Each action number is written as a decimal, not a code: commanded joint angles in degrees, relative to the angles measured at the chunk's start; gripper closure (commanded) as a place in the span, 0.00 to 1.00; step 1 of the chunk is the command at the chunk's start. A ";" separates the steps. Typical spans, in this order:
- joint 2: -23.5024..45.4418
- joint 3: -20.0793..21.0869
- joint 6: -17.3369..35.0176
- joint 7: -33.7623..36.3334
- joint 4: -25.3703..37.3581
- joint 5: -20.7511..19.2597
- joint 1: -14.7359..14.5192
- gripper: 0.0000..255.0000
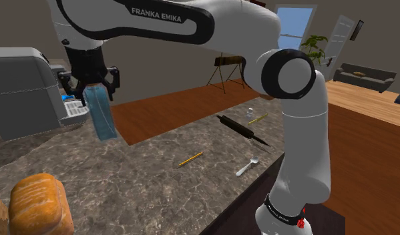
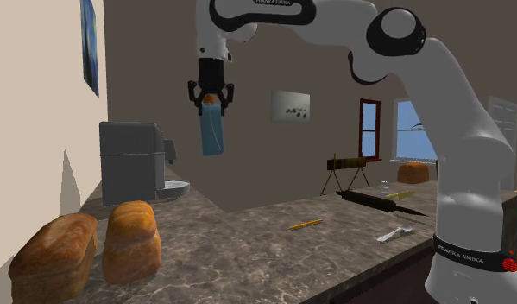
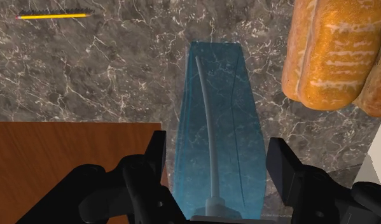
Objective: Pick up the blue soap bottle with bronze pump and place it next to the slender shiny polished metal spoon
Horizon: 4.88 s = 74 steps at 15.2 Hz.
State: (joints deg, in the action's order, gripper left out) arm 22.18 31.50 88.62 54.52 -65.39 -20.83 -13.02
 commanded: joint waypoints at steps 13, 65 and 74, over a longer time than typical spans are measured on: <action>-29.19 -6.41 11.49 -18.60 -34.24 16.19 16.32 1.00; -50.30 -42.32 29.18 -65.41 -70.00 15.21 29.64 1.00; -48.83 -42.88 36.47 -65.38 -75.82 14.91 29.78 1.00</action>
State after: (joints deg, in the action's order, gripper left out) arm -26.83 -11.32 124.24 -10.86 -140.61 -5.89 16.75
